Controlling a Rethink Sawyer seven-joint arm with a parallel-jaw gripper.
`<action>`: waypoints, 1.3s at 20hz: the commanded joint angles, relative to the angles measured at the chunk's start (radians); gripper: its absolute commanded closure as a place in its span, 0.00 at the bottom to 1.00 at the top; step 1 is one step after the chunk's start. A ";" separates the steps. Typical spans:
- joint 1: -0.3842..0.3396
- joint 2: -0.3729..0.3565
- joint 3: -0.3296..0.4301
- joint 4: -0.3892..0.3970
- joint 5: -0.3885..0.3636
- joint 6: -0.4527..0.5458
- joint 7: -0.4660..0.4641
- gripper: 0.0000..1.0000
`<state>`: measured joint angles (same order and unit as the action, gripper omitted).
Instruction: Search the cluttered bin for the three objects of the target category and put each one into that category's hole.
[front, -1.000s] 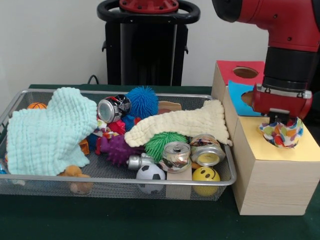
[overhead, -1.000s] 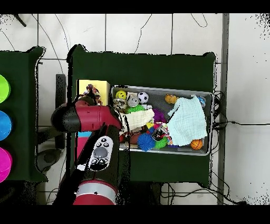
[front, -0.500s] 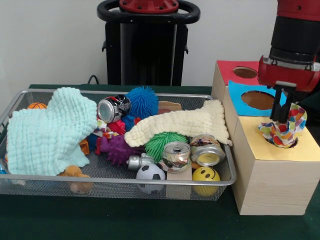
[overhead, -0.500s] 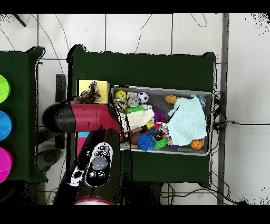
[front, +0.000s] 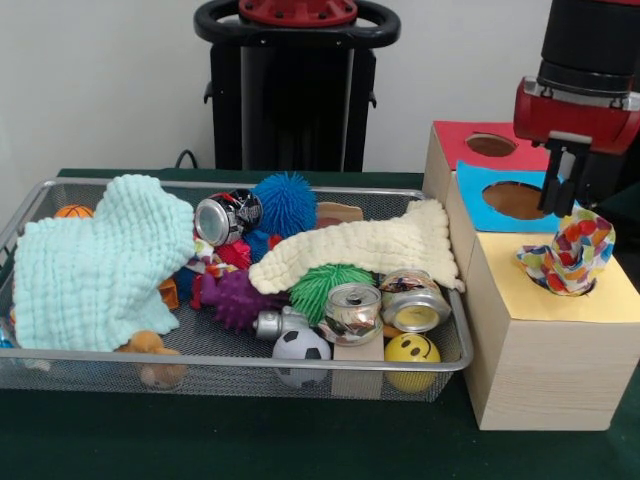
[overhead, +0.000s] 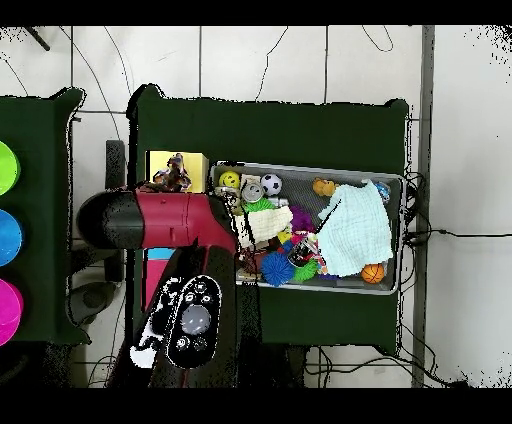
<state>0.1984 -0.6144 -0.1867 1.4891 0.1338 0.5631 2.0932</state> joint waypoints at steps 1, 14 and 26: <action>-0.040 0.013 0.089 0.046 0.014 0.068 0.086 1.00; -0.025 0.047 0.067 -0.063 0.049 0.048 0.164 1.00; -0.063 0.109 0.088 -0.068 0.054 -0.059 0.138 1.00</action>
<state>0.1736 -0.5863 -0.1828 1.4164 0.1648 0.5555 2.0932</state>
